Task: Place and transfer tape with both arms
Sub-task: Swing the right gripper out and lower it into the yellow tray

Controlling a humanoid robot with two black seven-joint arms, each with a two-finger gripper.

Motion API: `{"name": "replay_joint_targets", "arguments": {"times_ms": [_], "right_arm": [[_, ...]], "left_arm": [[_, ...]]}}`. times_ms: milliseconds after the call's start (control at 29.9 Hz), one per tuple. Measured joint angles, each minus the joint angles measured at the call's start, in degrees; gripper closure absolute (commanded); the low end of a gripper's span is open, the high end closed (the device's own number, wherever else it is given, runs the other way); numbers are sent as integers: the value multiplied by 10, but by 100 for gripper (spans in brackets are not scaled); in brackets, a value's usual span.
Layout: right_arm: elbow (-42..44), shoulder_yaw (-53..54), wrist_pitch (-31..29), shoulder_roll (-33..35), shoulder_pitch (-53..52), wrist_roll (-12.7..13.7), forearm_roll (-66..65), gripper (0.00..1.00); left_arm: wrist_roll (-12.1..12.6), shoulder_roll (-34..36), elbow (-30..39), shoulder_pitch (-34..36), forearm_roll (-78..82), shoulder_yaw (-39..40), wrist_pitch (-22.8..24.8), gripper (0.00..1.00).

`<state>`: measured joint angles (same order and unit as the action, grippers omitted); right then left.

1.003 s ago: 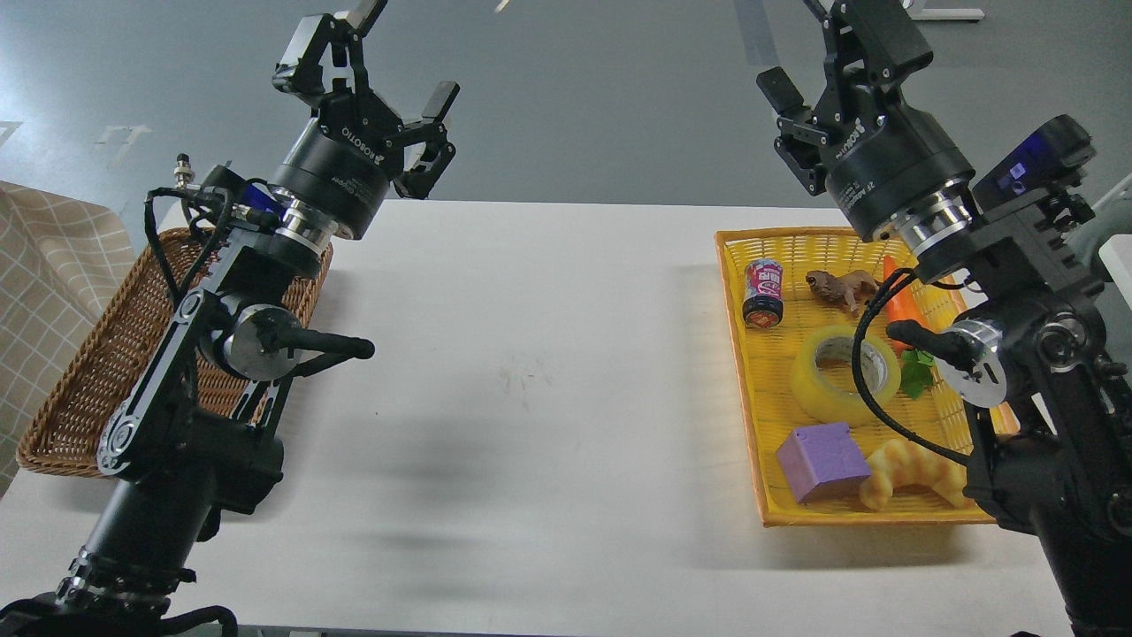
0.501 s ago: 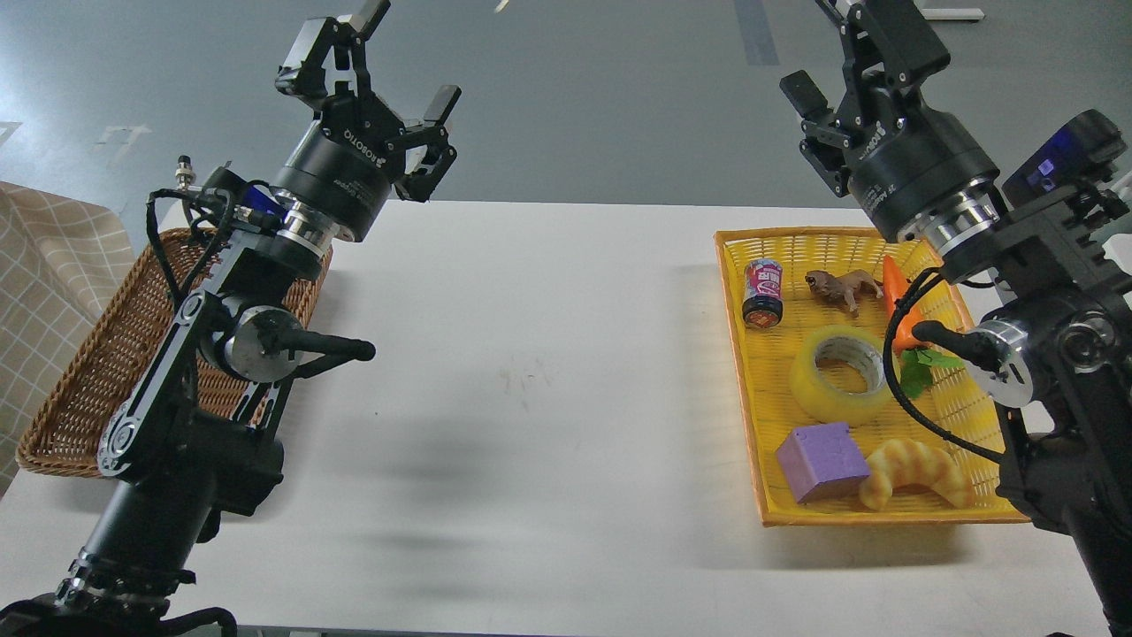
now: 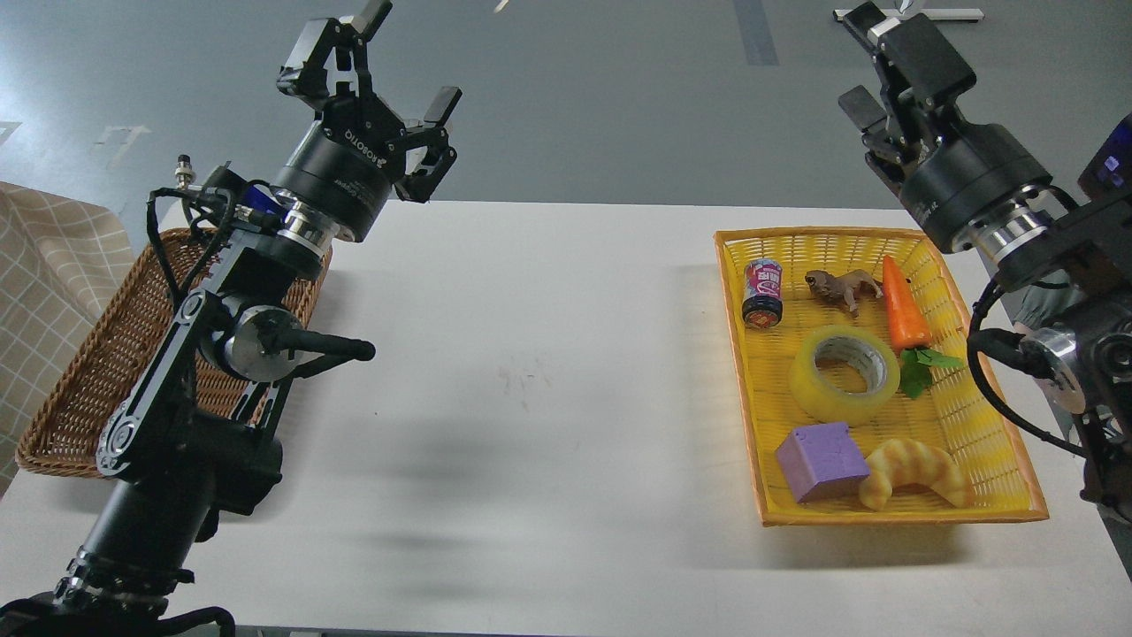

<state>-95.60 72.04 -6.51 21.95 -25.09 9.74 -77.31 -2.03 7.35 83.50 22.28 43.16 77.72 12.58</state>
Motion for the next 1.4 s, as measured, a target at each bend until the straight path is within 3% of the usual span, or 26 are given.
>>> {"name": "replay_joint_targets", "arguments": {"times_ms": [134, 267, 501, 1237, 1404], "right_arm": [[2, -15, -6, 40, 1, 2, -58, 3], [5, -51, -26, 125, 5, 3, -118, 3], [20, -128, -40, 219, 15, 0, -138, 3], [105, -140, -66, 209, 89, 4, -173, 0], [107, -140, -78, 213, 108, 2, -176, 4]], "left_arm": [[0, 0, 0, 0, 1, 1, 0, 2], [0, 3, 0, -1, 1, 1, 0, 2], [-1, 4, 1, -9, 1, 2, 0, 2], [-3, 5, 2, -4, -1, 5, 2, 2], [-3, 5, 4, -7, -1, 5, 2, 2]]}}
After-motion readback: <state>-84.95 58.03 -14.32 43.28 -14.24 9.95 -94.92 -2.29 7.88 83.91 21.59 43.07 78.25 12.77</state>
